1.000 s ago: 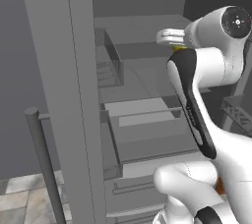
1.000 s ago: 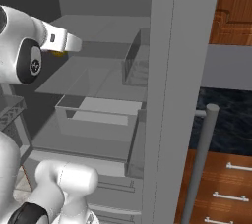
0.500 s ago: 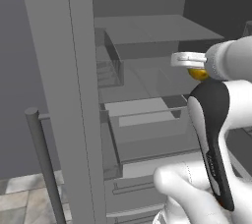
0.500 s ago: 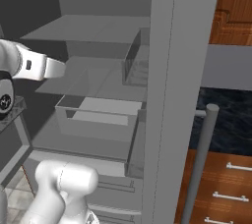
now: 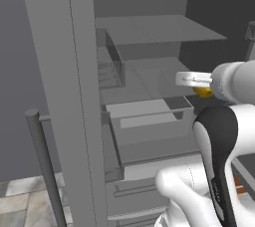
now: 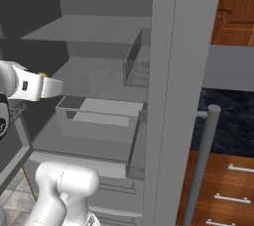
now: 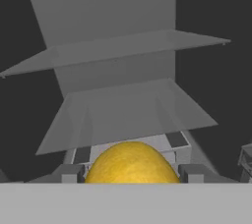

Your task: Retrieve a lemon from the fridge and place it on the cutting board with the fish.

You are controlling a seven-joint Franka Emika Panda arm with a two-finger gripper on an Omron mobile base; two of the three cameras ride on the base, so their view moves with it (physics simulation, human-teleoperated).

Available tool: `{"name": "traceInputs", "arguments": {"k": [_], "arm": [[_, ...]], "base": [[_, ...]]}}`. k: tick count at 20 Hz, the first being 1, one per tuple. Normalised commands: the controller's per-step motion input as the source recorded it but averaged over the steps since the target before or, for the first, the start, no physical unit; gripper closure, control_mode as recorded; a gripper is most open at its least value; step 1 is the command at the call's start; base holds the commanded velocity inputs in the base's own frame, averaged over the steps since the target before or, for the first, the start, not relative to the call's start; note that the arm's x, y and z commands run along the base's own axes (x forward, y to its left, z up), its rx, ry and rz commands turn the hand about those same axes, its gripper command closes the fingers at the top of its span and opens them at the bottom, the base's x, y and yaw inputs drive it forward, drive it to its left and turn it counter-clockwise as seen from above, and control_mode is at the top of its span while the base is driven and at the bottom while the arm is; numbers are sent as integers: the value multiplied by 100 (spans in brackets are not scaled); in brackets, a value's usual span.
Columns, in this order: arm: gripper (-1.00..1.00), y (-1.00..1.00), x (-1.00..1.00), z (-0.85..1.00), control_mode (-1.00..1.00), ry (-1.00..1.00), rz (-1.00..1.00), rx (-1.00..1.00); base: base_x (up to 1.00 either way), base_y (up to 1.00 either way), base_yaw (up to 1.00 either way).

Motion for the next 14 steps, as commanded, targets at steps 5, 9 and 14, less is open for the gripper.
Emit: {"name": "traceInputs", "arguments": {"k": [5, 9, 14], "arm": [[100, 0, -1, 0, -100, 0, 0, 0], [100, 0, -22, -3, 100, 0, 0, 0], [100, 0, 0, 0, 100, 0, 0, 0]], "base": [[0, 0, 0], [-15, 0, 0], [-68, 0, 0]]}}
